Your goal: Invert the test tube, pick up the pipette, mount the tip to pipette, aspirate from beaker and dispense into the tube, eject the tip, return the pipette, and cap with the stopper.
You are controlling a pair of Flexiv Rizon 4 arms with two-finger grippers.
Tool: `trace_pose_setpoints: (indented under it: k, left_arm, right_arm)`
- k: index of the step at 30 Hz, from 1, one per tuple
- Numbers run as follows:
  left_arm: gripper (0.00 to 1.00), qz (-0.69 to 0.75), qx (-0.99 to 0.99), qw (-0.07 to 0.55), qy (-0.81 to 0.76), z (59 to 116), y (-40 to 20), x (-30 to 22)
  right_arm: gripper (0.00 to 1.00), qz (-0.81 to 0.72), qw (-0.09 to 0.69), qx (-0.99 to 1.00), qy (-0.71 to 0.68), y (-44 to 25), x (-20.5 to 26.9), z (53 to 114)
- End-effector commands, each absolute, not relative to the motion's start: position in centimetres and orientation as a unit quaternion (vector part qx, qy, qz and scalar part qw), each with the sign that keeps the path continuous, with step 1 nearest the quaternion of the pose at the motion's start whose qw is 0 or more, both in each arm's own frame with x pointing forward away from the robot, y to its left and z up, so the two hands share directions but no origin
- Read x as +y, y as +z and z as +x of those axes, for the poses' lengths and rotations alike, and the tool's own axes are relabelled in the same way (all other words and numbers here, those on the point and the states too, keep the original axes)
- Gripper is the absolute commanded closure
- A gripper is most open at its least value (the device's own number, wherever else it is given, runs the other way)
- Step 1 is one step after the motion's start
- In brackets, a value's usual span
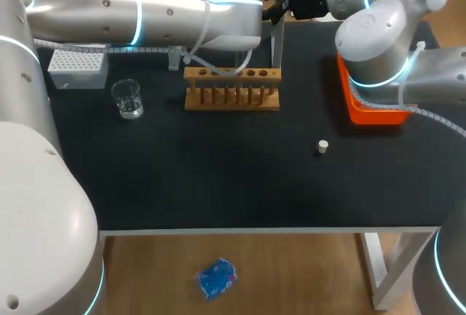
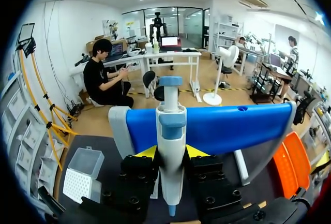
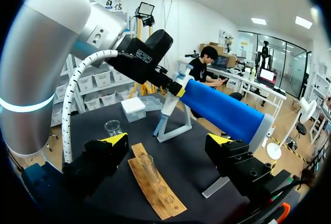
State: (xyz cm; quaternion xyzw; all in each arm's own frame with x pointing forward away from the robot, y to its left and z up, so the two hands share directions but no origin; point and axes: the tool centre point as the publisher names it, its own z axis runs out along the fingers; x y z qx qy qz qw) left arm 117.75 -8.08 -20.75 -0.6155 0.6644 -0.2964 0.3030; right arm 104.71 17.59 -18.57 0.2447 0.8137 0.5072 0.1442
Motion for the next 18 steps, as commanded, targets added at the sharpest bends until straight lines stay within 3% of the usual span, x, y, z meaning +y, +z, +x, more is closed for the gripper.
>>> trace_pose_setpoints:
  k: [1, 18]
  left_arm:
    - [1.0, -0.617, 0.666, 0.301, -0.291, 118.08, -20.96, -8.27]
    - [1.0, -0.619, 0.669, 0.295, -0.288, 118.71, -21.59, -8.62]
  right_arm:
    - [0.0, 0.244, 0.143, 0.814, 0.507, -18.5, 17.51, 104.69]
    - [0.0, 0.244, 0.143, 0.814, 0.507, -18.5, 17.51, 104.69]
